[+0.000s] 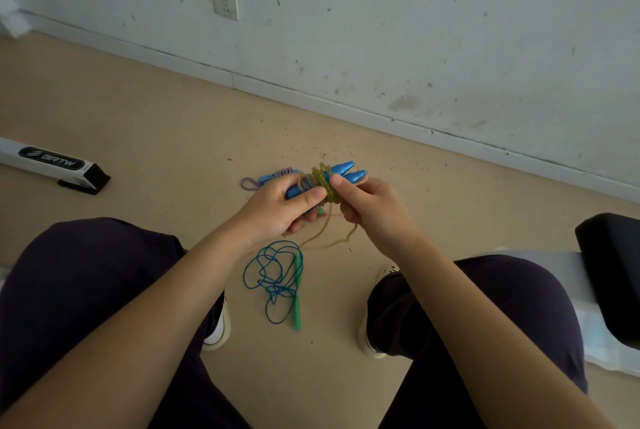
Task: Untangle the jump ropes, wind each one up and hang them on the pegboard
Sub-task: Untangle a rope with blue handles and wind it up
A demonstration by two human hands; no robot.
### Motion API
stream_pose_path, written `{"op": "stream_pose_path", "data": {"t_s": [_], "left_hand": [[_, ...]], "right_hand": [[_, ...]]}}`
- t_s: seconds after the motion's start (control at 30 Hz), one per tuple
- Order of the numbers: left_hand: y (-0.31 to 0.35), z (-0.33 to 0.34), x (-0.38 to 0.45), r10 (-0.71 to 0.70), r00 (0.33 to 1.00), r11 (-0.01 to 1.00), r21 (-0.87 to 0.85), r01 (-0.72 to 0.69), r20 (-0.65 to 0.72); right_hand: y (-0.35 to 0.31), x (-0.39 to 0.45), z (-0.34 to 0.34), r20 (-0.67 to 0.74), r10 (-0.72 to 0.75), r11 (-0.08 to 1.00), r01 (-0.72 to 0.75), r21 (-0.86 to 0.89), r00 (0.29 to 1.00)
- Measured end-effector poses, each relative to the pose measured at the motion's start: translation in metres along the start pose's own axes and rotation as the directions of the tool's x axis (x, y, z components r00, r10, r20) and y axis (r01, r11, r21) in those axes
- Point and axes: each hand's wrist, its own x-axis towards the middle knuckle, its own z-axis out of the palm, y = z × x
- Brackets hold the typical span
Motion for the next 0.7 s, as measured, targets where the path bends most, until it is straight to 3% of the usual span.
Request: {"op": "stream_pose_path", "data": {"t_s": [0.1,0.2,0.3,0.53,0.63,0.7], "left_hand": [[0.002,0.0,-0.001,0.018,0.998,0.999,-0.03,-0.016,0.065],[0.006,0.001,-0.002,0.024,0.987,0.998,-0.057,-0.015,0.161],[0.007,0.001,-0.004,0.041,0.98,0.997,-0.075,-0.027,0.194],[0.006,0.0,-0.001,0.056,0.998,0.995,-0.089,-0.054,0.026],[0.004,0.0,0.0,0.044,0.999,0.994,-0.099,-0.044,0.003],[0.004,0.0,-0.001,0.038,0.999,0.992,-0.125,-0.037,0.008]], "right_hand": [[0.002,0.003,0.001,0.084,-0.032,0.997,0.026,0.072,0.996],[0.0,0.002,-0.002,0.162,0.014,0.99,-0.036,0.14,0.987],[-0.001,0.0,-0.003,0.244,0.025,0.995,-0.047,0.084,0.97],[-0.003,-0.003,0.004,0.025,-0.032,0.99,0.035,-0.139,0.999],[0.001,-0.002,0.007,0.048,-0.054,0.973,0.063,-0.224,0.997],[0.002,-0.001,0.005,0.105,-0.053,0.984,0.07,-0.164,0.993]]}}
